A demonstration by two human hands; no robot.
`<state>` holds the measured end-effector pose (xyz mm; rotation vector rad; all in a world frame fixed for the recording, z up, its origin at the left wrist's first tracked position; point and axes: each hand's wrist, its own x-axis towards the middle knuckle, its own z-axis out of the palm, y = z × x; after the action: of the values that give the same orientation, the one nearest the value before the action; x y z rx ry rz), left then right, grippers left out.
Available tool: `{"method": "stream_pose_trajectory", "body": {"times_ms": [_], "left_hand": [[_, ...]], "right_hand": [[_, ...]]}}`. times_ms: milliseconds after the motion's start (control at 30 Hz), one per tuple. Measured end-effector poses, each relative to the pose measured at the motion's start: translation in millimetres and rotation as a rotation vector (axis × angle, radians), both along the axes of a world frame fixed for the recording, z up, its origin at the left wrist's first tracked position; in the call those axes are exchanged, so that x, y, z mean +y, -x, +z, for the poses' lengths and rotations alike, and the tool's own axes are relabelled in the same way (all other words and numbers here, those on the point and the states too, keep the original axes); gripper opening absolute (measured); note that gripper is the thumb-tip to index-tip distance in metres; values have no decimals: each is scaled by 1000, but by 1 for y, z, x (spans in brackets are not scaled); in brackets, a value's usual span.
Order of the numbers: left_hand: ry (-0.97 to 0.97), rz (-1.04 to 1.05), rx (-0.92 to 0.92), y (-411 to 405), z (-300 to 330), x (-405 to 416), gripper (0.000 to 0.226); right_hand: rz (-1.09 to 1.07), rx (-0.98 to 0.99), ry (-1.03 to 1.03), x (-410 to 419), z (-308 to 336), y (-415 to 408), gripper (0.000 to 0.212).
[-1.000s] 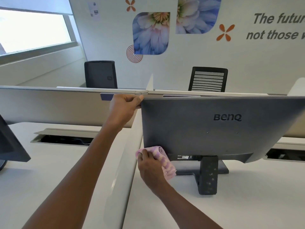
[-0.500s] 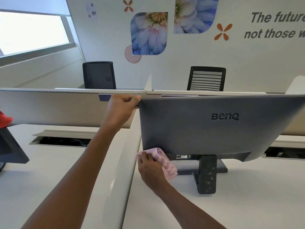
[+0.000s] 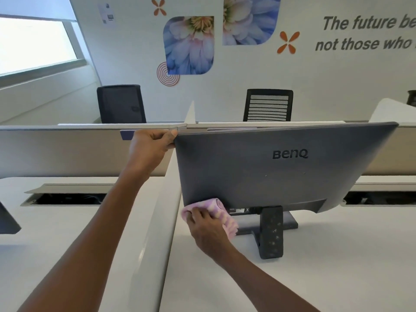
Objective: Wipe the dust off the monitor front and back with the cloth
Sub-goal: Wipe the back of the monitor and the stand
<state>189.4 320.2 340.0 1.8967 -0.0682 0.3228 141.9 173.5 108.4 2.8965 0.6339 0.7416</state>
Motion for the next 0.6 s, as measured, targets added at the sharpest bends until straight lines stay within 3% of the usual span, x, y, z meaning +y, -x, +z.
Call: {"method": "stream_pose_trajectory", "body": {"times_ms": [133,300,433,467,533,600], "left_hand": [[10,-14,9,1,1,3,17],[16,-21,6,1,1,3,12],[23,-19,3,1,2,2,12],[26,-18,6,1,2,1,13],[33,-15,13,0,2,1,14],[24,-13,17,0,1,2,13]], "right_hand": [[35,52,72,-11,-25,3,25],[-190,281,-61,-43,-51,9,39],[-374,408,-368,-74,-39,16,78],[-373,401,-427,-75,-36,22,77],[-378,316,-680,-70,-38,30,47],[-451,334,-1062,-58,-33,34,29]]}}
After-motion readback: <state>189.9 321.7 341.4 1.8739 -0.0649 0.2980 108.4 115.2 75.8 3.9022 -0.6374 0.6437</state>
